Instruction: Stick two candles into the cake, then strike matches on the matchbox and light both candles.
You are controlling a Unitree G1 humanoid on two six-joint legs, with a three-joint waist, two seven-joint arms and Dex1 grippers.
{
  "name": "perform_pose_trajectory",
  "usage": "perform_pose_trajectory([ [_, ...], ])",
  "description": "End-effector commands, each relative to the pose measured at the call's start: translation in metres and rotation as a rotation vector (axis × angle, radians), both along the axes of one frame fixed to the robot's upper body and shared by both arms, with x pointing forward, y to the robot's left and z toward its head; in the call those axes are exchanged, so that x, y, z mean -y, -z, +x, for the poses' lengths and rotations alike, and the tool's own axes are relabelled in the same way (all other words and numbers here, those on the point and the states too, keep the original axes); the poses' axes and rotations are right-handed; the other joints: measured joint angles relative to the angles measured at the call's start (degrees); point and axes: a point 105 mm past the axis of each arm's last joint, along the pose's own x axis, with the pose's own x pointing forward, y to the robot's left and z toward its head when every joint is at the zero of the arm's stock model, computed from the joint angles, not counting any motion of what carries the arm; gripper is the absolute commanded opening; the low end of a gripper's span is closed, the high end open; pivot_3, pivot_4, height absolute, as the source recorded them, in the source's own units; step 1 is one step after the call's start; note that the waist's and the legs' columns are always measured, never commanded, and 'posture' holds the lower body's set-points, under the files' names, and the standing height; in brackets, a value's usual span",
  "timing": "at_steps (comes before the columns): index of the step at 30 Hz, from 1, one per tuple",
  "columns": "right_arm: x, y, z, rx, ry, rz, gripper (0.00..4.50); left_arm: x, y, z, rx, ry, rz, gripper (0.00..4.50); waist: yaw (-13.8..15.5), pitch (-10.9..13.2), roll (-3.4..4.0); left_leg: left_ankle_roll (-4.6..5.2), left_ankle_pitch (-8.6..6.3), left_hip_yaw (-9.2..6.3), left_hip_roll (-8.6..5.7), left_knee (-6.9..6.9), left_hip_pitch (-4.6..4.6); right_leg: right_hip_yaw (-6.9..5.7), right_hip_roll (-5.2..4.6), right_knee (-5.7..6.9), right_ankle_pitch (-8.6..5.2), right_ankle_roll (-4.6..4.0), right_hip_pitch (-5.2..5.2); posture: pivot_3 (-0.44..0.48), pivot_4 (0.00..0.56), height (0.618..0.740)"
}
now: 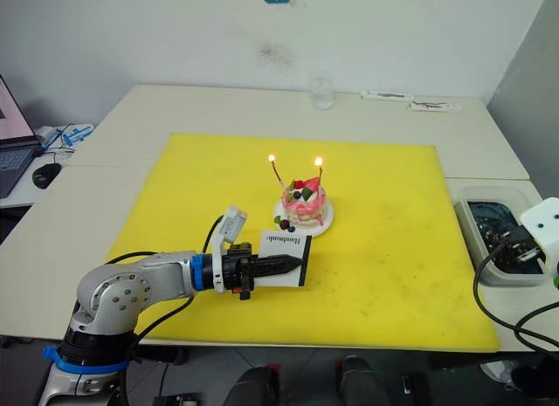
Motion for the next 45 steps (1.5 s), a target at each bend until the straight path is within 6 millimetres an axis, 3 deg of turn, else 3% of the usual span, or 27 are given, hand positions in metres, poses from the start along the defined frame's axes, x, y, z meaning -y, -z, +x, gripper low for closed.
perform_pose_trajectory([
  [1, 0.003, -0.02, -0.001, 0.081, 0.002, -0.029, 2.85, 0.002, -0.006, -0.001, 0.036, 0.016, -0.009, 0.0, 0.01, 0.0, 0.0, 0.0, 0.0, 0.0, 0.0, 0.0, -0.01, 0.0, 0.0, -0.01, 0.05, 0.09, 0.0, 0.0, 0.15, 0.74],
  [5, -0.004, -0.038, -0.001, 0.13, -0.049, -0.069, 4.35, 0.0, -0.004, -0.001, 0.039, 0.002, 0.012, 0.0, 0.04, 0.0, 0.0, 0.0, 0.0, 0.0, 0.0, -0.02, -0.04, -0.01, -0.01, -0.04, 0.09, 0.18, 0.0, 0.0, 0.15, 0.74],
  [6, -0.011, -0.044, -0.001, 0.141, -0.097, -0.075, 4.45, -0.001, -0.004, 0.0, 0.038, -0.007, 0.021, 0.0, 0.03, 0.0, 0.0, 0.0, 0.0, 0.0, 0.0, -0.02, -0.04, -0.01, -0.01, -0.04, 0.09, 0.18, 0.0, 0.0, 0.15, 0.74],
  [10, -0.047, -0.054, -0.008, 0.109, -0.311, -0.052, 4.45, -0.001, 0.001, 0.002, 0.02, -0.037, 0.076, 0.0, 0.01, 0.0, 0.01, 0.0, 0.0, -0.01, 0.0, -0.03, 0.0, -0.02, 0.0, -0.02, 0.09, 0.17, 0.0, 0.0, 0.15, 0.74],
  [14, -0.1, -0.054, -0.019, 0.047, -0.613, 0.027, 4.45, -0.004, 0.01, 0.007, -0.038, -0.125, 0.133, 0.0, 0.03, 0.0, 0.01, 0.0, 0.0, -0.08, 0.0, -0.01, 0.0, -0.06, 0.0, -0.03, 0.1, 0.21, 0.04, 0.0, 0.15, 0.74],
  [20, -0.174, -0.036, -0.036, -0.12, -0.959, 0.204, 4.45, -0.004, 0.018, 0.0, -0.161, -0.119, 0.157, 0.0, 0.05, 0.01, -0.02, 0.0, 0.0, -0.09, 0.0, 0.01, 0.01, -0.07, 0.0, -0.02, 0.15, 0.29, 0.05, 0.0, 0.15, 0.74],
  [25, -0.208, -0.018, -0.047, -0.243, -1.095, 0.28, 4.45, -0.005, 0.025, 0.002, -0.202, -0.124, 0.208, 0.0, 0.47, 0.01, -0.02, 0.0, 0.0, -0.16, 0.0, 0.01, -0.03, -0.14, 0.0, -0.03, 0.14, 0.26, 0.05, 0.0, 0.15, 0.74],
  [39, -0.222, -0.008, -0.043, -0.236, -1.11, 0.308, 4.5, -0.031, 0.007, 0.005, -0.092, -0.138, 0.295, 4.3, 0.47, 0.01, -0.02, -0.01, 0.0, -0.17, 0.0, -0.02, -0.02, -0.15, 0.0, -0.05, 0.07, 0.13, 0.03, 0.0, 0.15, 0.74],
  [40, -0.222, -0.008, -0.043, -0.234, -1.109, 0.308, 4.5, -0.033, 0.004, 0.004, -0.081, -0.134, 0.297, 4.48, 0.47, 0.01, -0.02, -0.01, 0.0, -0.18, 0.0, -0.02, -0.02, -0.16, 0.0, -0.04, 0.06, 0.12, 0.03, 0.0, 0.15, 0.74],
  [45, -0.22, -0.008, -0.04, -0.225, -1.102, 0.301, 4.5, -0.043, 0.002, 0.0, -0.037, -0.123, 0.332, 4.48, 0.49, 0.01, -0.02, -0.01, 0.0, -0.15, 0.0, -0.02, -0.03, -0.15, -0.01, -0.05, -0.04, -0.05, 0.02, 0.0, 0.15, 0.74],
])
